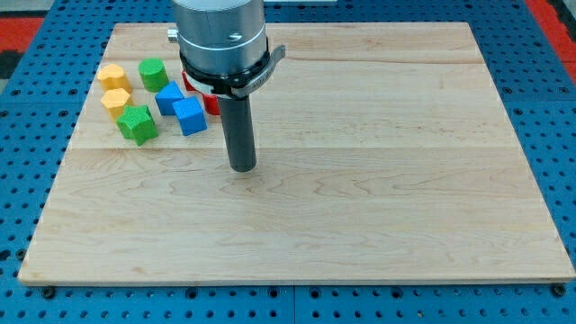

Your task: Move the red circle towards the center right of the board

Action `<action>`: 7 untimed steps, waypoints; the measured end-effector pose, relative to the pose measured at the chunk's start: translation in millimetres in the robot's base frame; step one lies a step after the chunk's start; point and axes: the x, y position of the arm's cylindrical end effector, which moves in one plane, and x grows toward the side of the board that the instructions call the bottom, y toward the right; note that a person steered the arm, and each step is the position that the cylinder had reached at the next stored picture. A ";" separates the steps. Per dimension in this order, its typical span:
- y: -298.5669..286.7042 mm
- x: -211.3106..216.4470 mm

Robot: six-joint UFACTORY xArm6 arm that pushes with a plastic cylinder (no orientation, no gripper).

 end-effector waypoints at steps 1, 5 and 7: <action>-6.3 -21.6; -80.2 -103.8; 7.0 -121.1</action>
